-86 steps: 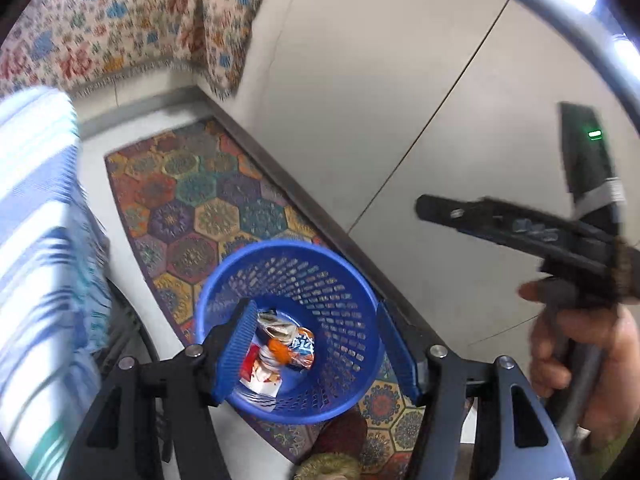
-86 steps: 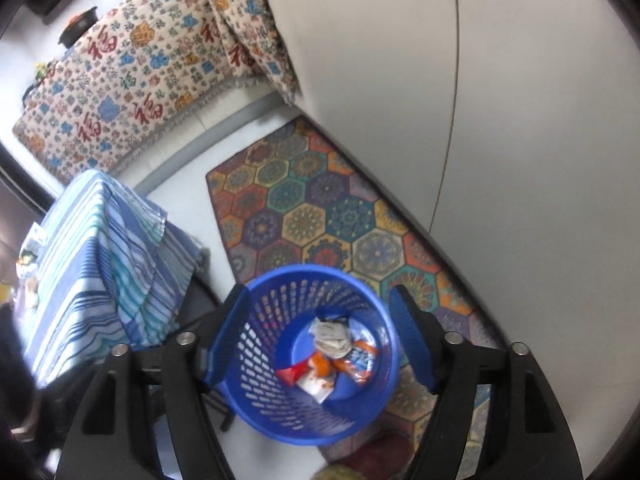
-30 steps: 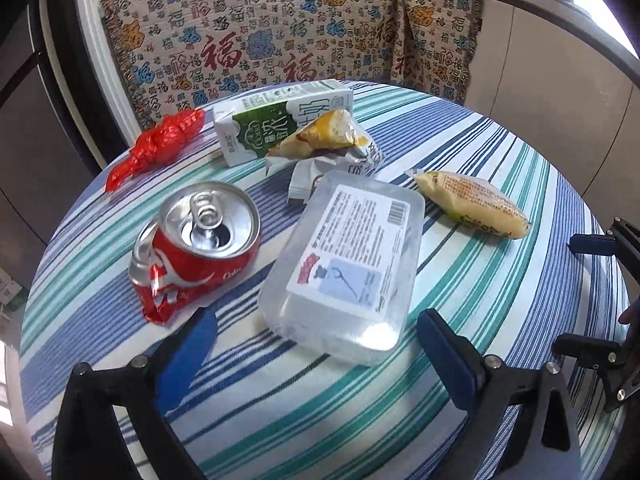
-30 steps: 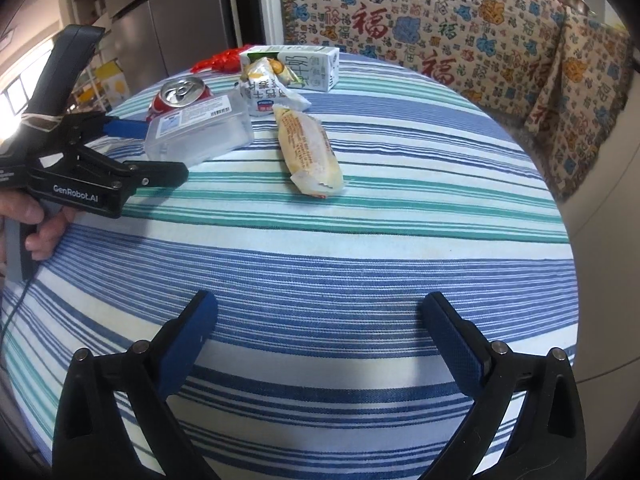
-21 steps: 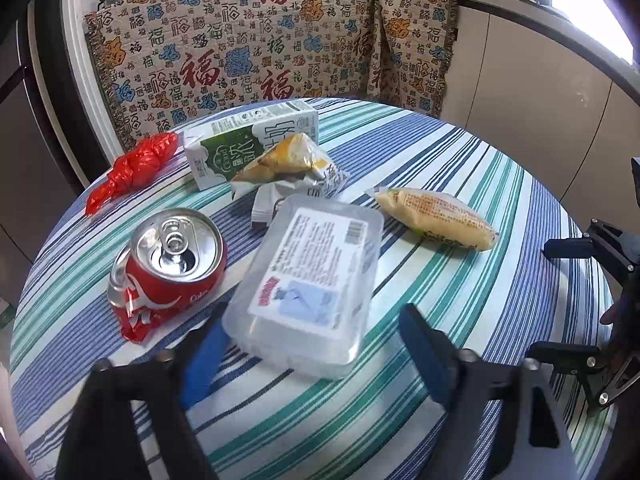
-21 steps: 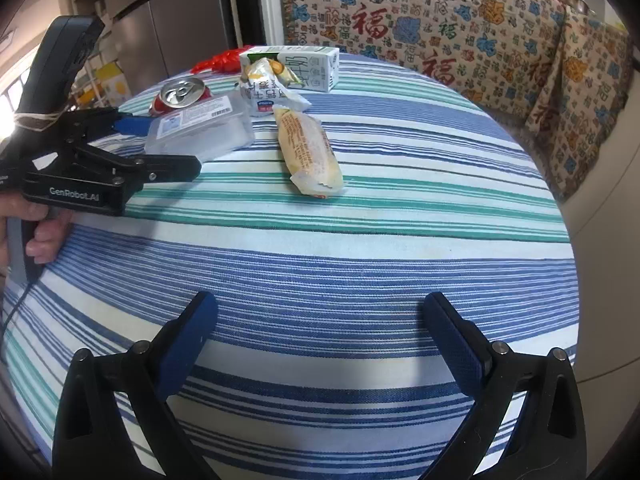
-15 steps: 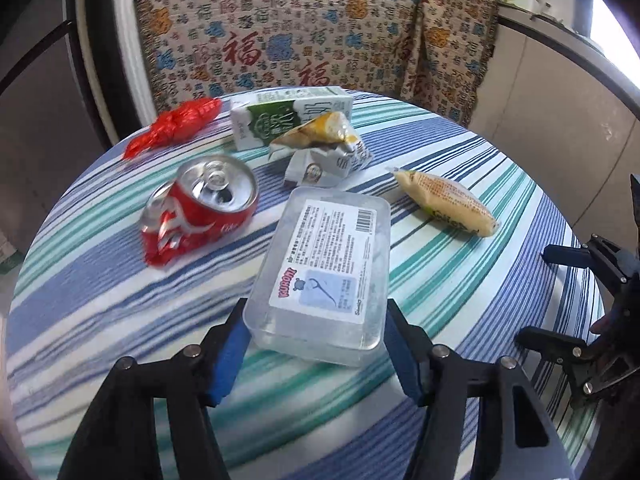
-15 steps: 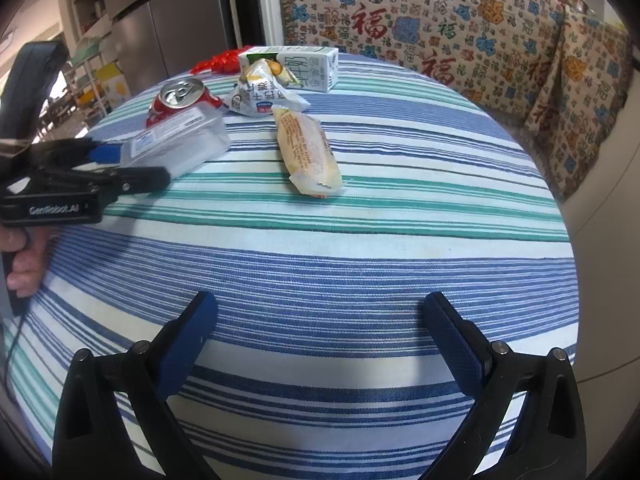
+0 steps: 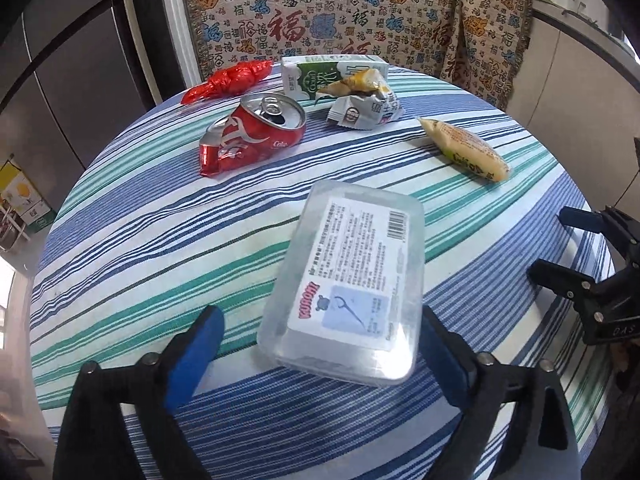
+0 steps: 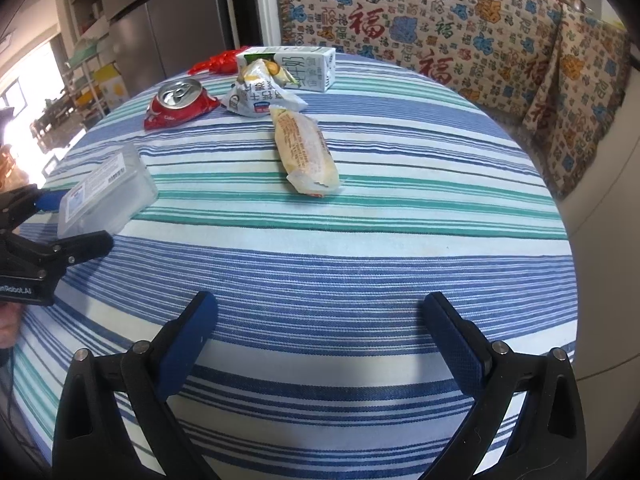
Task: Collect trash
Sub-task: 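Grasp clear plastic box with left tool while right tool grasps wrapped bread roll, then carry plastic box and bread roll over the blue wastebasket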
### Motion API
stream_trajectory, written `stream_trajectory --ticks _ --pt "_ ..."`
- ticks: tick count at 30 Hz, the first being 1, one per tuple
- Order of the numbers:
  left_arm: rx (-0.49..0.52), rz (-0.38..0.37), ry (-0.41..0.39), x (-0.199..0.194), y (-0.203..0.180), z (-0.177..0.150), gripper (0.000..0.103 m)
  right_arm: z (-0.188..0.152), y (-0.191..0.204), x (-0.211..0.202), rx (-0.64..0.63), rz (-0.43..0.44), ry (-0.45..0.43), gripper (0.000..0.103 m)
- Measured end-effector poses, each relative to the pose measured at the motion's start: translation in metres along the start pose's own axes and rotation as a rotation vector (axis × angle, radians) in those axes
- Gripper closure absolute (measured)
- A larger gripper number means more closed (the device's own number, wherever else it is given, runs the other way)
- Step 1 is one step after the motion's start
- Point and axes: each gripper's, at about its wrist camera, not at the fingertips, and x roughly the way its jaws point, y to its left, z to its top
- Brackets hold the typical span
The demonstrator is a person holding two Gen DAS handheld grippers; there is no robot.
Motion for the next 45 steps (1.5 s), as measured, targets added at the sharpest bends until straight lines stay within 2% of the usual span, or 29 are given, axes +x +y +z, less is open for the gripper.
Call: stream_trajectory --ticks 2,9,13,14,16,19,23,24,26,27,28,34,36,38,39,40,41,45 --pt "-0.009 -0.005 -0.024 0.001 0.004 -0.001 0.0 0.001 0.0 0.001 0.0 -0.009 0.004 0.0" --pt "-0.019 0.008 -0.036 0.004 0.002 0.002 0.0 0.023 -0.007 0.017 0.021 -0.032 0.014 0.0" --pt "-0.019 0.008 -0.036 0.004 0.003 0.002 0.0 0.035 -0.011 0.025 -0.015 0.005 0.015 0.001" --pt "-0.019 0.008 -0.036 0.004 0.003 0.002 0.0 0.039 -0.012 0.025 -0.026 0.024 0.02 0.003" --pt "-0.019 0.007 -0.037 0.004 0.002 0.003 0.0 0.046 -0.014 0.023 -0.017 0.075 0.028 0.017" --pt "-0.019 0.006 -0.037 0.004 0.002 0.002 0.0 0.064 -0.01 0.019 0.008 0.152 0.037 0.018" --pt "-0.018 0.002 -0.037 0.003 0.002 0.002 0.0 0.087 0.0 0.025 -0.022 0.145 0.052 0.022" --pt "-0.014 -0.005 -0.037 0.003 0.002 0.002 0.0 0.092 0.0 0.029 -0.013 0.148 0.061 0.026" --pt "-0.001 -0.031 -0.034 0.001 0.003 0.001 0.0 0.099 -0.003 0.035 0.015 0.158 0.075 0.047" --pt "0.001 -0.048 -0.031 -0.001 0.003 0.0 0.0 0.099 -0.005 0.034 0.023 0.16 0.08 0.079" --pt "-0.002 -0.063 -0.029 -0.004 0.004 -0.001 0.0 0.098 -0.006 0.031 0.027 0.16 0.085 0.09" --pt "-0.007 -0.13 -0.083 -0.028 0.005 0.005 0.001 0.073 0.0 0.0 -0.002 0.137 0.104 0.09" --pt "0.011 -0.146 -0.07 -0.029 -0.001 0.01 0.001 0.065 0.003 -0.005 -0.022 0.125 0.128 0.089" --pt "0.043 -0.131 -0.048 -0.024 -0.008 0.013 0.001 0.06 0.006 -0.004 -0.04 0.115 0.145 0.087" --pt "0.061 -0.117 -0.036 -0.021 -0.011 0.013 0.001 0.06 0.008 -0.003 -0.05 0.112 0.152 0.08" --pt "0.078 -0.104 -0.025 -0.018 -0.014 0.013 0.001 0.06 0.008 -0.002 -0.054 0.111 0.155 0.066" --pt "0.088 -0.093 -0.017 -0.016 -0.016 0.014 0.001 0.062 0.008 -0.002 -0.054 0.109 0.15 0.062" --pt "0.081 -0.086 -0.012 -0.013 -0.01 0.015 0.001 0.07 0.007 0.005 -0.049 0.107 0.175 0.063"
